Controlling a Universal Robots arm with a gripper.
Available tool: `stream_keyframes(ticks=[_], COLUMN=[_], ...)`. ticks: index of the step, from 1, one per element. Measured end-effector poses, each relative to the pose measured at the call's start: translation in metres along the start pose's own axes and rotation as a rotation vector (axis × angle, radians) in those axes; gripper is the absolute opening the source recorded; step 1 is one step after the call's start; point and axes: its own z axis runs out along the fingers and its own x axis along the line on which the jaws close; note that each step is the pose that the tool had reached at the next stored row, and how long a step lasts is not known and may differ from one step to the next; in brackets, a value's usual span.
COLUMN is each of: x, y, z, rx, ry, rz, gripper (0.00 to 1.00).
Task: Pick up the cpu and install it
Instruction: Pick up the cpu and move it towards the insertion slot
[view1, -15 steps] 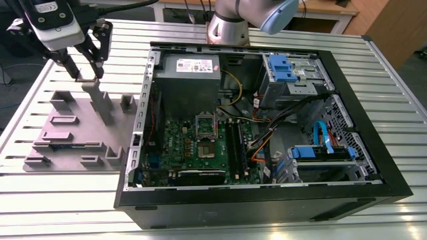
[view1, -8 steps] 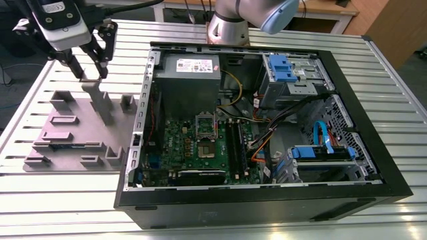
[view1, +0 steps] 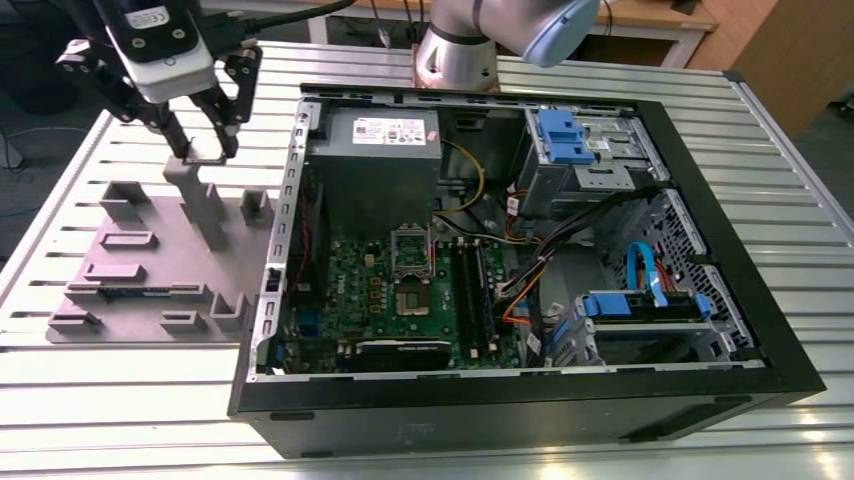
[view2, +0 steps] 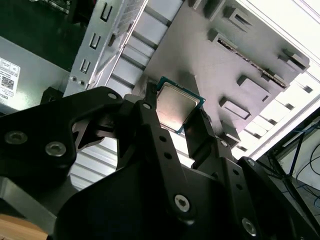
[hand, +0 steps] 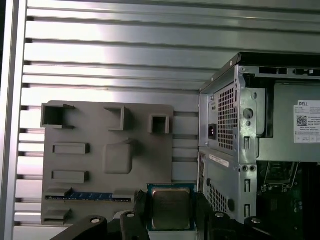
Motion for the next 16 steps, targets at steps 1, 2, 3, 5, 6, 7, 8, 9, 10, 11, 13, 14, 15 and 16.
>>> stream_keyframes(ticks=[1, 2, 3, 5, 6, 7, 8, 9, 10, 11, 13, 14, 15, 16], x=[-0.0031, -0.0065, -0.0097, -0.0160, -0.0192, -0.0226, -0.0263, -0.0294, -0.0330, -0.0365, -0.0436, -0.0471, -0.0509, -0.0541], y=[-0.0001, -0.0001, -0.0002, -0.0003, -0.0004, -0.0005, -0.0006, -0.0007, -0.0008, -0.0010, -0.0014, -0.0016, -0.0018, -0.0020], z=[0.0002, 0.0002, 0.0003, 0.0004, 0.0005, 0.0006, 0.0007, 0.0008, 0.0009, 0.0010, 0.0011, 0.0012, 0.0013, 0.0014], rx=[-0.0001, -0.0001, -0.0001, -0.0001, -0.0001, -0.0001, -0.0002, -0.0002, -0.0002, -0.0002, -0.0002, -0.0002, -0.0003, -0.0003], ry=[0.0001, 0.0005, 0.0008, 0.0015, 0.0020, 0.0024, 0.0028, 0.0032, 0.0038, 0.0045, 0.0060, 0.0067, 0.0075, 0.0081], rz=[0.000, 0.000, 0.000, 0.000, 0.000, 0.000, 0.000, 0.000, 0.000, 0.000, 0.000, 0.000, 0.000, 0.001], gripper=[0.47, 0.47, 0.47, 0.47, 0.47, 0.47, 0.47, 0.47, 0.47, 0.47, 0.47, 0.47, 0.47, 0.47])
